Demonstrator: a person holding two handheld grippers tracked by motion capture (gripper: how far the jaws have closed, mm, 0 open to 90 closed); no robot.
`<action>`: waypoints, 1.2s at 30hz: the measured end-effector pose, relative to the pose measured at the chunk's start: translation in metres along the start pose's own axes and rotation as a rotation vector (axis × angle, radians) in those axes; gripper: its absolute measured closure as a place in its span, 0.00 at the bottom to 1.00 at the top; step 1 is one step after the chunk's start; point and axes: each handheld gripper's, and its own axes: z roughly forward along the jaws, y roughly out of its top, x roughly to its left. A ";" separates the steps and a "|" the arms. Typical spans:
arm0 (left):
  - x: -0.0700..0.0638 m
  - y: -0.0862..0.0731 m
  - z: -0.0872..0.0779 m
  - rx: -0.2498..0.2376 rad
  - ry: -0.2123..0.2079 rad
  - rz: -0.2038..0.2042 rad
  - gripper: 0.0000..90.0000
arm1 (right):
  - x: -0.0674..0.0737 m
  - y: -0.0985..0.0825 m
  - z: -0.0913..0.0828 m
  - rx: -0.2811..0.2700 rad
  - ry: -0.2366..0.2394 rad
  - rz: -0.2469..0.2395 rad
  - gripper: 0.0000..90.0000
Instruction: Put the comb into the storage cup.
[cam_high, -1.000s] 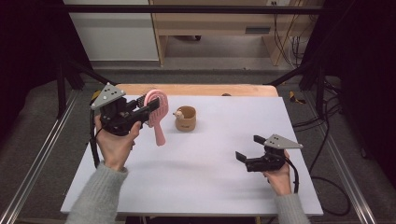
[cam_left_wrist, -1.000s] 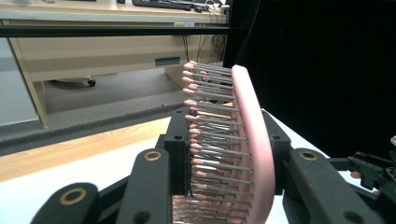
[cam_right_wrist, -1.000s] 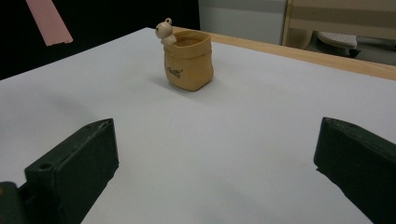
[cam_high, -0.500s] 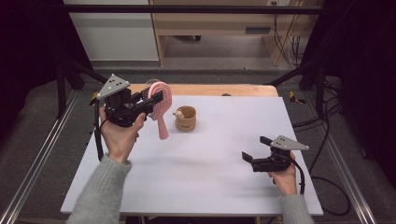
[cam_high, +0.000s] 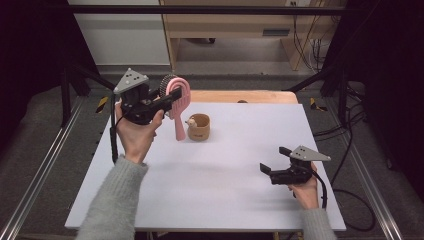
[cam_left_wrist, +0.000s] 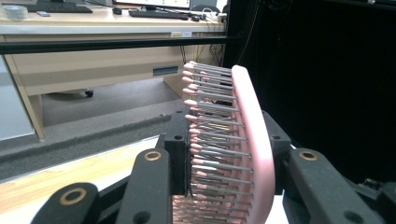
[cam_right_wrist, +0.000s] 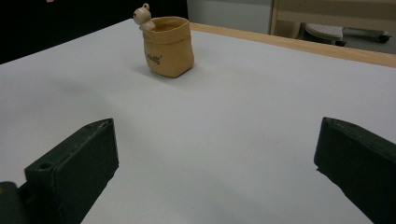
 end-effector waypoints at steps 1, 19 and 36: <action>-0.001 0.001 0.002 -0.003 -0.001 -0.003 0.71 | 0.000 0.000 0.000 0.000 0.000 0.000 0.00; -0.001 0.007 0.044 0.016 0.007 -0.001 0.71 | -0.001 -0.001 -0.001 0.001 -0.005 0.001 0.00; 0.004 0.013 0.073 0.030 0.038 0.000 0.71 | 0.001 -0.001 0.000 0.003 -0.005 0.000 0.00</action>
